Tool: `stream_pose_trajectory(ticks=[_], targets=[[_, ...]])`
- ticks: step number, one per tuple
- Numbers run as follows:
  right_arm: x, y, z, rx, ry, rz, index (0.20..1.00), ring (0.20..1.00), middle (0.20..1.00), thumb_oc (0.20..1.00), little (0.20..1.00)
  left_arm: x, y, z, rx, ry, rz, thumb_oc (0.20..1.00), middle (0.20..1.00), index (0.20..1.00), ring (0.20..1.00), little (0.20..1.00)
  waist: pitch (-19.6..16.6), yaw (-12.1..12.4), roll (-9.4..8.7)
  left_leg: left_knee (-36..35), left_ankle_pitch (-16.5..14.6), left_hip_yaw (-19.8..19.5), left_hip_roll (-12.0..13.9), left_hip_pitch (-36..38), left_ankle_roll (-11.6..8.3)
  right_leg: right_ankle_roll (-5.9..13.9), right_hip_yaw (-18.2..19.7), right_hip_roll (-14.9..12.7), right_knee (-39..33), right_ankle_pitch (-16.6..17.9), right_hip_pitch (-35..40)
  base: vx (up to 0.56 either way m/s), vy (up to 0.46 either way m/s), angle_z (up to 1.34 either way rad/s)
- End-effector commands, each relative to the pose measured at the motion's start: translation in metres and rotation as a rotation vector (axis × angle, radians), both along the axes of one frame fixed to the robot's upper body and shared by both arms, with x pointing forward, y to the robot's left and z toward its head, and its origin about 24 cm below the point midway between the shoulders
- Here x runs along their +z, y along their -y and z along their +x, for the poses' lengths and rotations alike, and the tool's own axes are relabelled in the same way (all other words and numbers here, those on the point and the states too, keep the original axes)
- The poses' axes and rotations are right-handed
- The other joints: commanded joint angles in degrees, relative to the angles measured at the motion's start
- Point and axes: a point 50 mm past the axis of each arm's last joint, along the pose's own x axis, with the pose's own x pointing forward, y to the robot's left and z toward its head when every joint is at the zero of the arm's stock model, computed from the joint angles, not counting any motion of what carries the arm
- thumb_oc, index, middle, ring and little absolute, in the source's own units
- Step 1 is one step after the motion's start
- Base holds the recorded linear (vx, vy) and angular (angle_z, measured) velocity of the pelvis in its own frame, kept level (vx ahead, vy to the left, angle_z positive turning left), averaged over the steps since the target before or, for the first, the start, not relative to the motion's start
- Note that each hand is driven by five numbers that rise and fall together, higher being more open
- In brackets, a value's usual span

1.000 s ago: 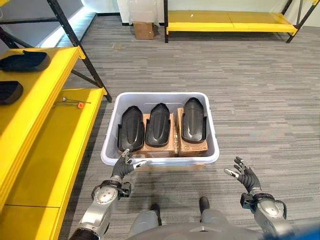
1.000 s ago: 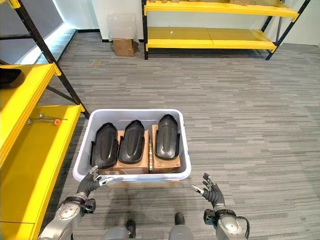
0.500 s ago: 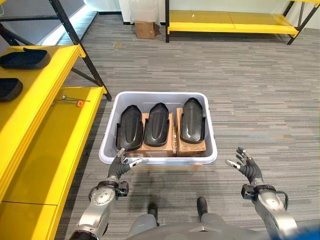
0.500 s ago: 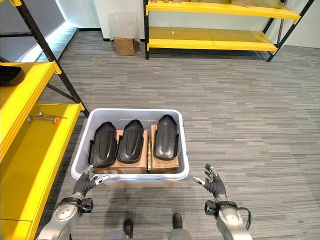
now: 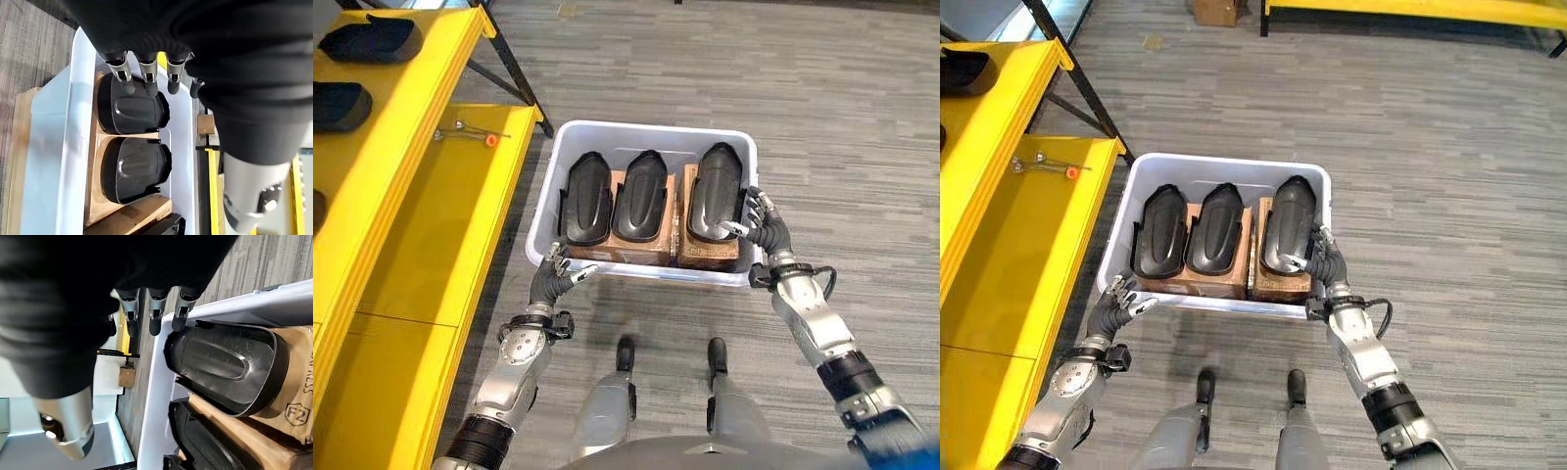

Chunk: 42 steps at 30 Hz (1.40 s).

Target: Move parts from the plastic box to the shelf.

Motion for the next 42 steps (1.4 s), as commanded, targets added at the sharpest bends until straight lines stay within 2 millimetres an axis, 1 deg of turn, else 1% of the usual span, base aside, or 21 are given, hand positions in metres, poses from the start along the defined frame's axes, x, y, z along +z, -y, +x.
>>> stream_pose_trajectory(ticks=[1, 3, 5, 6, 7, 8, 11, 12, 13, 15, 16, 18, 23, 25, 26, 32, 36, 38, 42], targets=[[0.022, 0.007, 0.006, -0.048, 0.113, 0.024, 1.0, 1.0, 1.0, 1.0, 1.0, 0.023, 0.003, 0.001, -0.044, 0.123, -0.012, 1.0, 1.0, 1.0, 1.0, 1.0, -1.3, 0.4, 0.56, 1.9, 1.1, 0.0, 1.9, -2.4, -1.08, 2.43, -0.7, -3.0, 9.2, -8.2, -0.7, -0.05, 0.005, 0.01], [0.024, 0.008, 0.009, -0.058, 0.112, 0.024, 1.0, 1.0, 1.0, 1.0, 1.0, 0.025, 0.004, 0.001, -0.048, 0.13, -0.015, 1.0, 1.0, 1.0, 1.0, 1.0, -1.0, 0.6, 0.66, 2.0, 1.2, 0.0, 1.8, -2.7, -1.05, 2.4, -0.7, -3.0, 9.3, -8.1, -1.0, -0.04, 0.002, 0.01], [0.027, 0.008, 0.022, -0.08, 0.094, 0.056, 1.0, 1.0, 1.0, 1.0, 1.0, 0.031, 0.006, 0.002, -0.073, 0.15, -0.025, 1.0, 1.0, 1.0, 1.0, 1.0, -0.4, 1.3, 1.07, 2.0, 1.6, -0.1, 1.7, -3.7, -1.01, 2.33, -0.6, -3.0, 9.7, -8.0, -2.2, -0.06, 0.005, 0.0], [0.033, 0.011, 0.028, -0.099, 0.104, 0.059, 1.0, 1.0, 1.0, 1.0, 1.0, 0.035, 0.007, 0.001, -0.09, 0.164, -0.028, 1.0, 1.0, 1.0, 1.0, 1.0, 0.1, 1.7, 1.4, 1.9, 1.8, -0.2, 1.6, -4.1, -1.01, 2.3, -0.6, -3.0, 9.9, -7.8, -2.8, -0.04, 0.006, -0.02], [0.034, 0.011, 0.028, -0.099, 0.105, 0.059, 1.0, 1.0, 1.0, 1.0, 1.0, 0.035, 0.007, 0.002, -0.09, 0.165, -0.028, 1.0, 1.0, 1.0, 1.0, 1.0, 0.1, 1.7, 1.39, 2.0, 1.8, -0.1, 1.6, -4.2, -1.01, 2.3, -0.6, -3.0, 9.9, -7.9, -2.9, -0.04, 0.01, -0.04], [0.039, 0.016, 0.035, -0.128, 0.105, 0.064, 1.0, 1.0, 1.0, 1.0, 1.0, 0.039, 0.008, 0.002, -0.102, 0.181, -0.036, 1.0, 1.0, 1.0, 1.0, 1.0, 0.4, 2.0, 1.68, 1.9, 2.0, -0.2, 1.6, -4.5, -1.02, 2.26, -0.5, -2.9, 10.2, -7.7, -3.4, 0.0, 0.0, 0.0], [0.058, 0.024, 0.047, -0.168, 0.147, 0.03, 1.0, 1.0, 1.0, 1.0, 1.0, 0.049, 0.01, 0.003, -0.123, 0.221, -0.056, 1.0, 1.0, 1.0, 1.0, 1.0, 1.0, 2.8, 2.13, 1.5, 2.4, -0.1, 1.5, -5.1, -0.98, 2.19, -0.6, -2.8, 10.3, -7.6, -4.3, -0.02, 0.006, 0.02], [0.065, 0.024, 0.05, -0.167, 0.166, 0.027, 1.0, 1.0, 1.0, 1.0, 1.0, 0.051, 0.01, 0.003, -0.13, 0.232, -0.062, 1.0, 1.0, 1.0, 1.0, 1.0, 1.2, 3.0, 2.22, 1.4, 2.6, -0.1, 1.5, -5.2, -0.97, 2.17, -0.6, -2.8, 10.3, -7.6, -4.5, 0.0, 0.0, 0.0], [0.065, 0.024, 0.05, -0.167, 0.167, 0.027, 1.0, 1.0, 1.0, 1.0, 1.0, 0.051, 0.01, 0.003, -0.13, 0.232, -0.062, 1.0, 1.0, 1.0, 1.0, 1.0, 1.2, 3.0, 2.22, 1.4, 2.6, -0.1, 1.5, -5.2, -0.98, 2.16, -0.6, -2.8, 10.3, -7.6, -4.5, 0.0, 0.0, 0.0], [0.079, 0.027, 0.057, -0.18, 0.195, 0.006, 1.0, 1.0, 1.0, 1.0, 1.0, 0.056, 0.013, 0.004, -0.149, 0.25, -0.068, 1.0, 1.0, 1.0, 1.0, 1.0, 1.6, 3.3, 2.49, 1.4, 2.8, -0.1, 1.6, -5.6, -0.99, 2.1, -0.6, -2.7, 10.4, -7.5, -4.9, 0.0, 0.0, 0.0], [0.079, 0.026, 0.057, -0.18, 0.196, 0.006, 1.0, 1.0, 1.0, 1.0, 1.0, 0.056, 0.013, 0.004, -0.149, 0.25, -0.068, 1.0, 1.0, 1.0, 1.0, 1.0, 1.6, 3.3, 2.5, 1.4, 2.8, -0.1, 1.6, -5.6, -0.99, 2.1, -0.6, -2.7, 10.4, -7.5, -4.9, 0.0, 0.0, 0.0], [0.092, 0.027, 0.064, -0.188, 0.219, -0.011, 1.0, 1.0, 1.0, 1.0, 1.0, 0.057, 0.015, 0.004, -0.165, 0.252, -0.071, 1.0, 1.0, 1.0, 1.0, 1.0, 2.0, 3.6, 2.66, 1.3, 2.9, 0.0, 1.6, -5.9, -1.0, 2.03, -0.6, -2.7, 10.5, -7.5, -5.3, 0.0, 0.0, 0.0], [0.105, 0.022, 0.069, -0.169, 0.252, -0.03, 1.0, 1.0, 1.0, 1.0, 1.0, 0.059, 0.018, 0.006, -0.185, 0.258, -0.071, 1.0, 1.0, 1.0, 1.0, 1.0, 2.6, 3.8, 2.72, 1.4, 3.1, -0.1, 1.6, -6.5, -1.02, 1.93, -0.5, -2.6, 10.7, -7.5, -5.8, 0.0, 0.0, 0.0], [0.107, 0.022, 0.07, -0.169, 0.256, -0.037, 1.0, 1.0, 1.0, 1.0, 1.0, 0.06, 0.019, 0.006, -0.188, 0.261, -0.068, 1.0, 1.0, 1.0, 1.0, 1.0, 2.6, 3.8, 2.75, 1.4, 3.1, -0.1, 1.6, -6.5, -1.02, 1.93, -0.6, -2.6, 10.7, -7.5, -5.8, 0.0, 0.0, 0.0], [0.114, 0.021, 0.072, -0.171, 0.269, -0.045, 1.0, 1.0, 1.0, 1.0, 1.0, 0.062, 0.02, 0.007, -0.2, 0.269, -0.061, 1.0, 1.0, 1.0, 1.0, 1.0, 3.0, 3.9, 2.89, 1.4, 3.2, -0.3, 1.5, -6.7, -0.98, 1.88, -0.7, -2.5, 10.9, -7.6, -6.1, 0.0, 0.0, 0.0], [0.124, 0.022, 0.077, -0.184, 0.282, -0.066, 1.0, 1.0, 1.0, 1.0, 1.0, 0.065, 0.023, 0.008, -0.215, 0.28, -0.064, 1.0, 1.0, 1.0, 1.0, 1.0, 3.6, 4.4, 3.17, 1.5, 3.3, -0.4, 1.4, -7.6, -0.97, 1.8, -0.9, -2.4, 11.4, -7.8, -6.9, 0.0, 0.0, 0.0], [0.131, 0.025, 0.081, -0.202, 0.286, -0.073, 1.0, 1.0, 1.0, 1.0, 1.0, 0.066, 0.026, 0.008, -0.23, 0.286, -0.068, 1.0, 1.0, 1.0, 1.0, 1.0, 4.2, 4.8, 3.43, 1.7, 3.5, -0.7, 1.3, -8.5, -0.98, 1.77, -1.2, -2.3, 11.8, -7.9, -7.6, 0.0, -0.003, 0.01], [0.131, 0.031, 0.084, -0.235, 0.268, -0.051, 1.0, 1.0, 1.0, 1.0, 1.0, 0.066, 0.029, 0.008, -0.243, 0.283, -0.074, 1.0, 1.0, 1.0, 1.0, 1.0, 4.7, 5.1, 3.71, 2.0, 3.5, -1.0, 1.2, -9.5, -0.95, 1.62, -1.3, -2.2, 12.4, -8.1, -8.4, 0.0, -0.013, 0.04], [0.135, 0.036, 0.085, -0.252, 0.27, -0.056, 1.0, 1.0, 1.0, 1.0, 1.0, 0.067, 0.03, 0.008, -0.243, 0.287, -0.079, 1.0, 1.0, 1.0, 1.0, 1.0, 5.7, 5.5, 4.13, 2.7, 3.1, -1.1, 1.0, -10.7, -0.95, 1.45, -1.3, -2.0, 13.6, -8.7, -9.7, 0.0, -0.002, 0.01]])
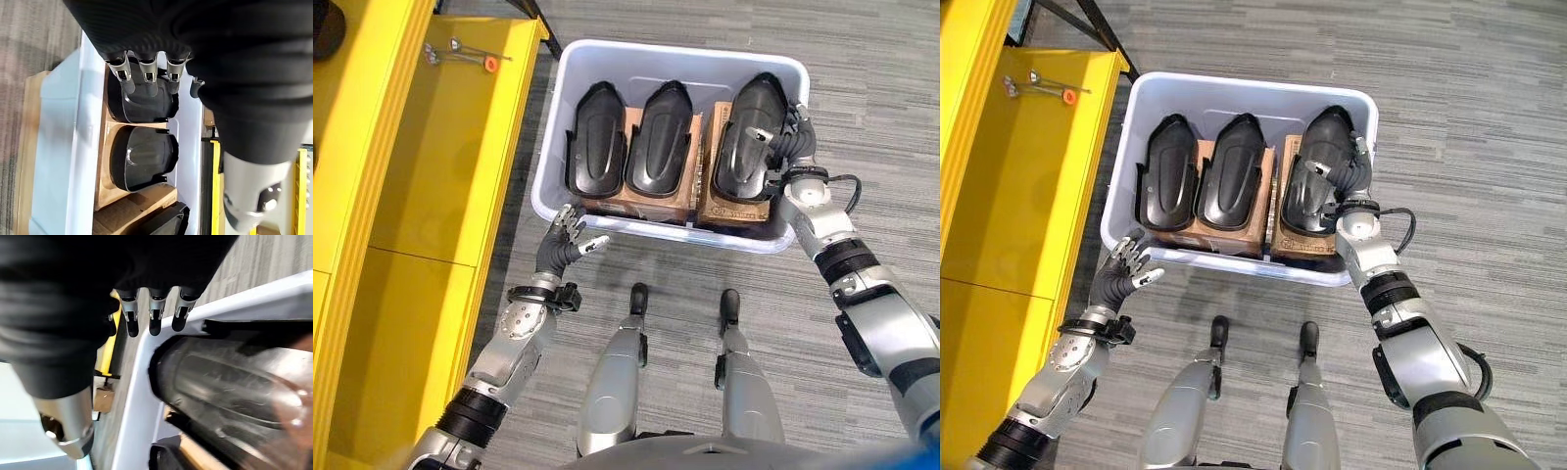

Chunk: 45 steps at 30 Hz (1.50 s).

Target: Move parts from the plastic box to the shelf.

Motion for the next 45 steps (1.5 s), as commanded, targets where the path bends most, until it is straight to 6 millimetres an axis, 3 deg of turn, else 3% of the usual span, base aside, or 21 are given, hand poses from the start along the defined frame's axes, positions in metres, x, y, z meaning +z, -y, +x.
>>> stream_pose_trajectory(ticks=[1, 5, 11, 23, 30, 39, 45], targets=[[0.038, 0.007, 0.002, -0.006, 0.135, -0.026, 1.0, 1.0, 1.0, 1.0, 1.0, 0.02, 0.012, -0.014, -0.092, 0.103, -0.014, 1.0, 1.0, 1.0, 1.0, 1.0, -1.0, 1.0, 1.3, -1.4, 3.0, -0.4, 0.7, -1.7, -0.96, 1.81, -0.8, -2.4, 12.5, -10.1, -2.3, 0.0, -0.005, 0.04], [0.047, 0.016, 0.005, -0.034, 0.132, -0.056, 1.0, 1.0, 1.0, 1.0, 1.0, 0.021, 0.012, -0.014, -0.087, 0.11, -0.019, 1.0, 1.0, 1.0, 1.0, 1.0, 0.3, 1.7, 1.83, -0.5, 3.0, -0.7, 0.5, -4.0, -0.87, 1.74, -0.9, -2.2, 13.5, -10.2, -4.3, -0.01, -0.006, 0.03], [0.047, 0.011, 0.008, -0.007, 0.107, -0.132, 1.0, 1.0, 1.0, 1.0, 1.0, 0.028, 0.016, -0.011, -0.094, 0.146, -0.025, 1.0, 1.0, 1.0, 1.0, 1.0, 2.0, 1.7, 1.78, 0.7, 2.9, -1.0, 0.2, -6.0, -0.79, 1.56, -1.0, -2.0, 14.6, -10.6, -5.5, 0.0, 0.0, 0.01], [0.031, -0.009, 0.014, 0.097, -0.003, -0.441, 1.0, 1.0, 1.0, 1.0, 1.0, 0.038, 0.017, -0.003, -0.08, 0.201, -0.018, 1.0, 1.0, 1.0, 1.0, 1.0, 4.3, 2.6, 0.88, 1.6, 3.2, -2.2, -0.5, -8.0, -0.7, 1.52, -2.0, -1.7, 15.2, -10.6, -6.1, -0.01, -0.007, 0.06], [0.004, -0.012, 0.007, 0.197, -0.103, -0.828, 1.0, 1.0, 1.0, 1.0, 1.0, 0.038, 0.014, -0.001, -0.072, 0.209, -0.008, 1.0, 1.0, 1.0, 1.0, 1.0, 5.0, 2.4, -0.49, 1.9, 3.2, -2.5, -0.4, -7.8, -0.87, 1.54, -2.4, -1.5, 15.1, -10.6, -5.5, -0.01, -0.003, 0.01], [-0.014, -0.003, -0.002, 0.261, -0.17, -0.993, 1.0, 1.0, 1.0, 1.0, 1.0, 0.036, 0.01, -0.002, -0.076, 0.204, 0.008, 1.0, 1.0, 1.0, 1.0, 1.0, 5.2, 1.9, -1.19, 1.9, 3.3, -2.5, -0.2, -7.4, -0.99, 1.65, -2.6, -1.3, 15.0, -10.6, -5.1, 0.0, 0.0, 0.0], [-0.014, -0.001, -0.006, 0.286, -0.166, -1.014, 1.0, 1.0, 1.0, 1.0, 1.0, 0.035, 0.008, -0.002, -0.068, 0.196, 0.014, 1.0, 1.0, 1.0, 1.0, 1.0, 5.2, 1.7, -1.56, 1.5, 3.5, -2.6, 0.0, -6.9, -1.15, 1.66, -2.6, -1.1, 14.8, -10.5, -4.8, 0.0, 0.0, 0.0]])
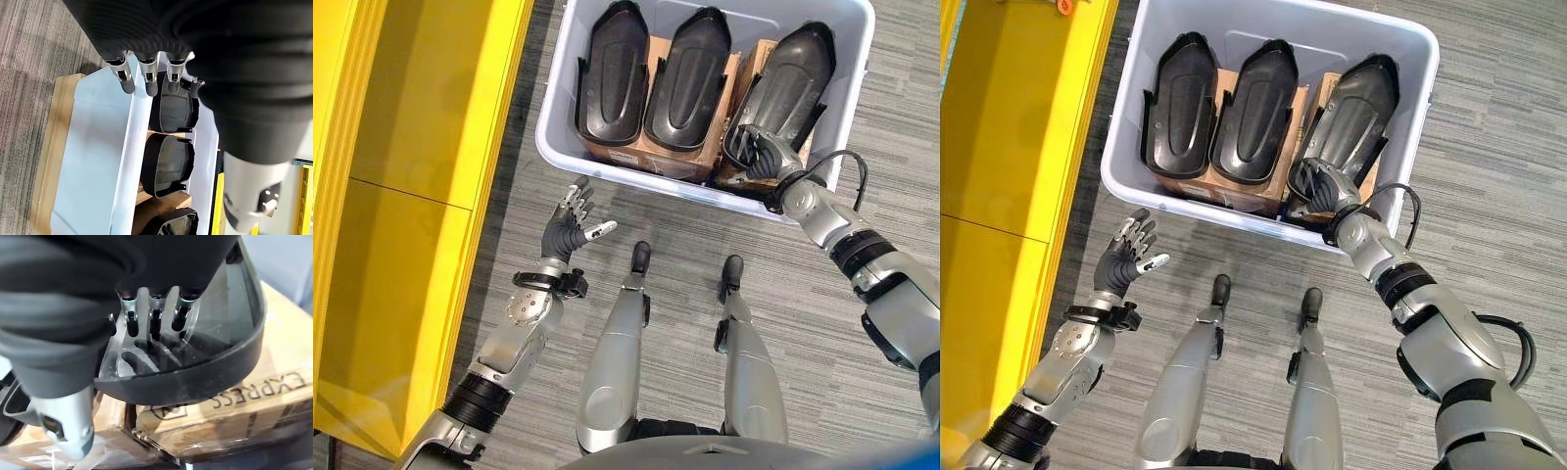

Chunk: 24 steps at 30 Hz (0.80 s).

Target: Move parts from the plastic box to the shelf.

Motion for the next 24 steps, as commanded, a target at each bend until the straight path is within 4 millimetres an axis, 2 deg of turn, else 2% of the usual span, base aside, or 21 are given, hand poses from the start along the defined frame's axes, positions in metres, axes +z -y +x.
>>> stream_pose_trajectory(ticks=[1, 10, 14, 16, 17, 20, 22, 24], targets=[[-0.004, 0.014, -0.008, 0.018, -0.013, -0.066, 1.0, 1.0, 1.0, 1.0, 1.0, 0.015, 0.0, -0.01, -0.031, 0.097, 0.019, 1.0, 1.0, 1.0, 1.0, 1.0, -0.8, 0.7, 0.25, -5.0, 3.0, 0.2, 0.4, 1.9, -1.16, 1.88, -0.9, -1.6, 9.0, -10.3, 2.4, 0.0, 0.0, 0.0], [0.01, 0.007, -0.017, 0.12, 0.011, -0.093, 1.0, 1.0, 1.0, 1.0, 1.0, 0.013, -0.005, -0.012, -0.027, 0.083, 0.032, 1.0, 1.0, 1.0, 1.0, 1.0, -1.1, 0.3, -0.54, -5.2, 3.1, 0.0, 0.7, 2.4, -1.23, 1.96, -1.2, -1.6, 9.0, -10.4, 2.8, 0.0, 0.0, 0.0], [0.042, 0.008, -0.027, 0.179, 0.112, -0.04, 1.0, 1.0, 1.0, 1.0, 1.0, 0.014, -0.01, -0.013, -0.011, 0.081, 0.04, 1.0, 1.0, 1.0, 1.0, 1.0, -1.4, -0.2, -1.18, -5.1, 3.0, 0.1, 0.8, 2.7, -1.26, 2.14, -1.3, -1.6, 8.8, -10.3, 3.3, 0.0, 0.0, 0.0], [0.073, 0.007, -0.042, 0.232, 0.233, 0.102, 1.0, 1.0, 1.0, 1.0, 1.0, 0.016, -0.013, -0.013, 0.007, 0.086, 0.038, 1.0, 1.0, 1.0, 1.0, 1.0, -1.9, -1.0, -1.78, -5.2, 2.9, 0.3, 0.9, 2.9, -1.27, 2.22, -1.2, -1.7, 8.3, -10.2, 3.6, 0.0, 0.0, 0.0], [0.073, 0.008, -0.042, 0.231, 0.233, 0.102, 1.0, 1.0, 1.0, 1.0, 1.0, 0.016, -0.013, -0.013, 0.006, 0.086, 0.039, 1.0, 1.0, 1.0, 1.0, 1.0, -1.9, -0.9, -1.79, -5.2, 2.9, 0.3, 0.9, 3.0, -1.27, 2.22, -1.2, -1.7, 8.3, -10.2, 3.6, 0.0, 0.0, 0.0], [0.095, 0.005, -0.057, 0.283, 0.344, 0.211, 1.0, 1.0, 1.0, 1.0, 1.0, 0.017, -0.015, -0.014, 0.023, 0.089, 0.036, 1.0, 1.0, 1.0, 1.0, 1.0, -2.3, -1.6, -2.08, -5.3, 2.9, 0.4, 1.0, 3.0, -1.14, 2.2, -1.1, -1.8, 8.0, -9.9, 3.7, 0.0, 0.007, -0.02], [0.115, 0.005, -0.077, 0.312, 0.5, 0.351, 1.0, 1.0, 1.0, 1.0, 1.0, 0.018, -0.017, -0.015, 0.046, 0.088, 0.025, 1.0, 1.0, 1.0, 1.0, 1.0, -2.6, -2.4, -2.35, -5.0, 2.3, 0.7, 1.1, 3.3, -1.04, 2.23, -0.9, -1.8, 7.8, -10.1, 4.0, 0.0, 0.007, -0.02], [0.116, 0.008, -0.085, 0.296, 0.57, 0.43, 1.0, 1.0, 1.0, 1.0, 1.0, 0.016, -0.017, -0.016, 0.054, 0.08, 0.018, 1.0, 1.0, 1.0, 1.0, 1.0, -3.0, -2.8, -2.34, -5.0, 2.3, 0.9, 1.1, 3.1, -0.91, 2.24, -0.6, -1.8, 7.6, -9.8, 3.8, 0.01, 0.007, -0.06]])
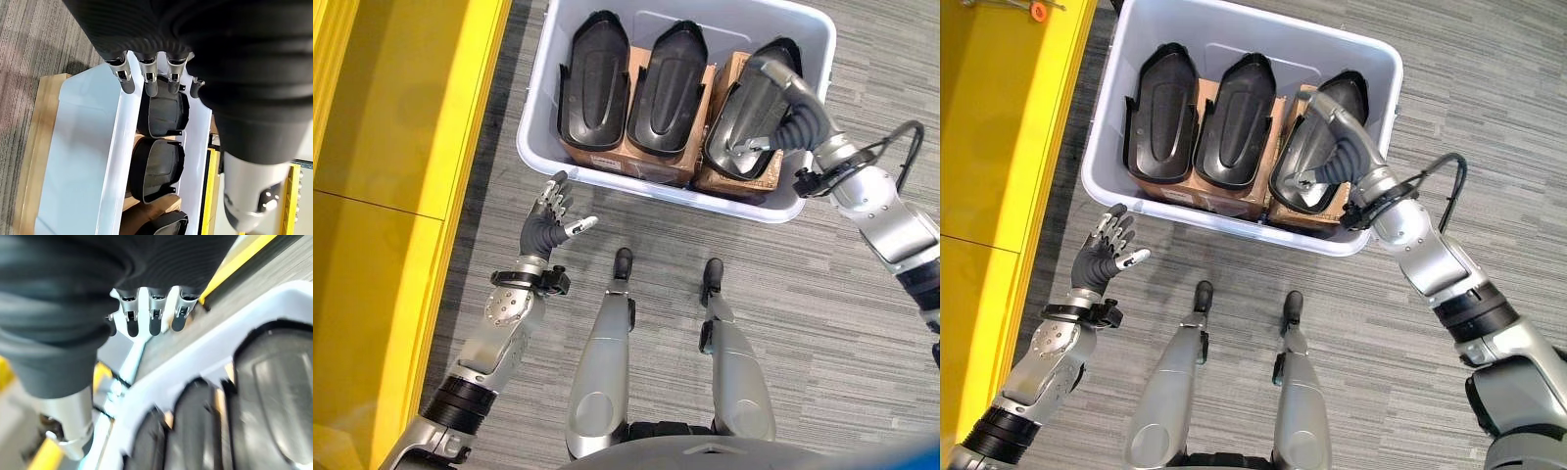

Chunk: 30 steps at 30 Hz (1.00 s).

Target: Move parts from the plastic box to the shelf.

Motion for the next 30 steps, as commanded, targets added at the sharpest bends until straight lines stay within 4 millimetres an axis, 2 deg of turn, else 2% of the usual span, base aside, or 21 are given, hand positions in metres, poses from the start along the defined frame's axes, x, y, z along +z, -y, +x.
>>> stream_pose_trajectory(ticks=[1, 4, 7, 10, 13, 18, 30], targets=[[0.016, 0.004, 0.001, -0.02, 0.121, 0.121, 1.0, 1.0, 1.0, 1.0, 1.0, 0.008, 0.007, -0.01, -0.018, 0.057, -0.007, 1.0, 1.0, 1.0, 1.0, 1.0, -2.6, 0.0, 1.08, -6.6, 3.0, 0.6, 1.2, 2.6, -1.42, 2.45, -0.7, -1.8, 7.7, -9.8, 2.5, 0.01, -0.003, -0.03], [0.01, 0.005, -0.001, -0.025, 0.117, 0.16, 1.0, 1.0, 1.0, 1.0, 1.0, 0.008, 0.007, -0.011, -0.013, 0.052, -0.005, 1.0, 1.0, 1.0, 1.0, 1.0, -3.0, -0.3, 1.18, -6.9, 3.3, 0.7, 1.1, 2.4, -1.37, 2.44, -0.6, -1.8, 7.5, -9.5, 2.3, 0.01, 0.0, -0.04], [-0.009, 0.008, -0.002, -0.071, 0.09, 0.252, 1.0, 1.0, 1.0, 1.0, 1.0, 0.004, 0.005, -0.011, 0.008, 0.036, -0.006, 1.0, 1.0, 1.0, 1.0, 1.0, -3.0, -0.9, 1.49, -6.6, 3.1, 0.8, 1.1, 2.3, -1.28, 2.38, -0.4, -1.8, 7.6, -9.5, 2.2, -0.01, -0.003, -0.04], [-0.042, -0.002, 0.001, -0.08, 0.011, 0.518, 1.0, 1.0, 1.0, 1.0, 1.0, -0.001, 0.008, -0.012, 0.023, 0.018, -0.023, 1.0, 1.0, 1.0, 1.0, 1.0, -2.8, -1.4, 2.06, -6.0, 2.6, 1.3, 1.2, 2.2, -1.03, 2.41, 0.0, -1.7, 7.8, -9.5, 1.8, -0.01, -0.003, -0.13], [-0.055, -0.015, 0.001, -0.073, -0.009, 0.634, 1.0, 1.0, 1.0, 1.0, 1.0, -0.003, 0.011, -0.012, 0.03, 0.012, -0.03, 1.0, 1.0, 1.0, 1.0, 1.0, -2.8, -1.5, 2.49, -6.1, 2.6, 1.6, 1.2, 2.0, -0.94, 2.45, 0.3, -1.7, 7.7, -9.5, 1.5, 0.0, 0.004, -0.07], [-0.063, -0.021, 0.002, -0.089, -0.03, 0.704, 1.0, 1.0, 1.0, 1.0, 1.0, -0.006, 0.015, -0.013, 0.028, 0.003, -0.025, 1.0, 1.0, 1.0, 1.0, 1.0, -2.7, -1.7, 2.97, -5.8, 2.6, 1.7, 1.2, 1.7, -0.86, 2.35, 0.4, -1.7, 7.8, -9.5, 1.1, 0.0, 0.0, 0.0], [-0.083, -0.014, 0.008, -0.237, -0.061, 0.747, 1.0, 1.0, 1.0, 1.0, 1.0, -0.004, 0.016, -0.012, 0.038, 0.014, -0.009, 1.0, 1.0, 1.0, 1.0, 1.0, -2.4, -2.1, 3.5, -5.5, 2.5, 1.8, 1.1, 1.2, -0.79, 2.32, 0.6, -1.7, 8.4, -9.4, 0.4, 0.0, 0.0, 0.0]])
